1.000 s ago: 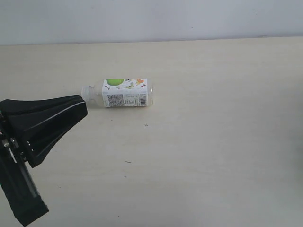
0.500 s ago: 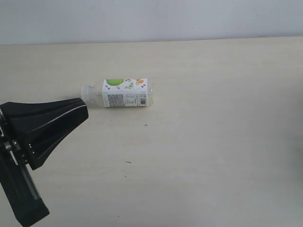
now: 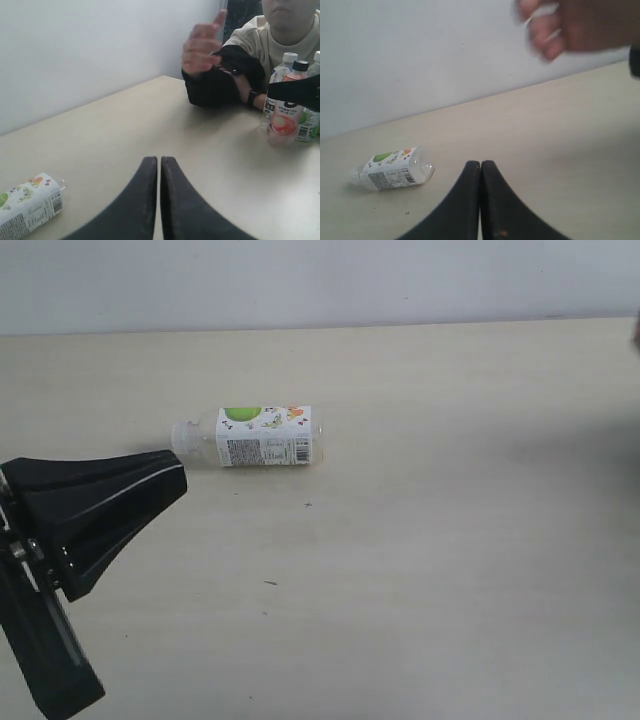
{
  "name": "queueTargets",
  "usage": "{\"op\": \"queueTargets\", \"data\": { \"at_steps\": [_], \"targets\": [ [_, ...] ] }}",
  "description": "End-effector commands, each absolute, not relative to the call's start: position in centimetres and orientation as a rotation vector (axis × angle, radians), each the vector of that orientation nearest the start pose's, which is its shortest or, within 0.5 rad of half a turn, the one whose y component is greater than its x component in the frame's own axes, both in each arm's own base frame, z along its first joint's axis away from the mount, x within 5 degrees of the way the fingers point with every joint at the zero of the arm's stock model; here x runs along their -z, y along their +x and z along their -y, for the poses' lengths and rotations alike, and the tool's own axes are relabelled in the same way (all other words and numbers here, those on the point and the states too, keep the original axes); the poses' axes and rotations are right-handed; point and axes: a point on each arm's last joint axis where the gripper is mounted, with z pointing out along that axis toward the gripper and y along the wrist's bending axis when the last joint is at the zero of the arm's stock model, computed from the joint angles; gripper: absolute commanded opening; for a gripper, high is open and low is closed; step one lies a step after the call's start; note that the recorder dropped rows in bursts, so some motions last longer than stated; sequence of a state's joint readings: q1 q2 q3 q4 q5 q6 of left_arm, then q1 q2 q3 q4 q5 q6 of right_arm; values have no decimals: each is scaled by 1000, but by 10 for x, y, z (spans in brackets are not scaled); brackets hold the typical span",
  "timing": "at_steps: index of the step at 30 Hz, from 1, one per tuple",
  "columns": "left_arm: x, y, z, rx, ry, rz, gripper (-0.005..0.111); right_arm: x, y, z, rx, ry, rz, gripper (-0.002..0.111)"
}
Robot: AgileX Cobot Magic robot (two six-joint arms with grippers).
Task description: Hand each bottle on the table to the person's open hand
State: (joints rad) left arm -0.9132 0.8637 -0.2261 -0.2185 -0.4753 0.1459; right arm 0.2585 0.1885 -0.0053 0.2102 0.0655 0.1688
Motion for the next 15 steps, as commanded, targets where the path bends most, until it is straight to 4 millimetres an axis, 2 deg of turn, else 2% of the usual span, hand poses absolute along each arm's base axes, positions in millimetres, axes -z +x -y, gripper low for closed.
{"op": "queueTargets", "data": {
  "at_steps": [1, 11, 15],
  "targets": [
    [-239, 104, 122, 641, 666, -1597, 5, -196, 69, -19, -476, 97, -1750, 0],
    [-239, 104, 122, 614, 693, -1580, 5, -196, 69, -19, -474, 95, -1750, 0],
    [-254, 108, 122, 516, 687, -1370, 5, -196, 69, -19, -474, 95, -1750, 0]
  ]
}}
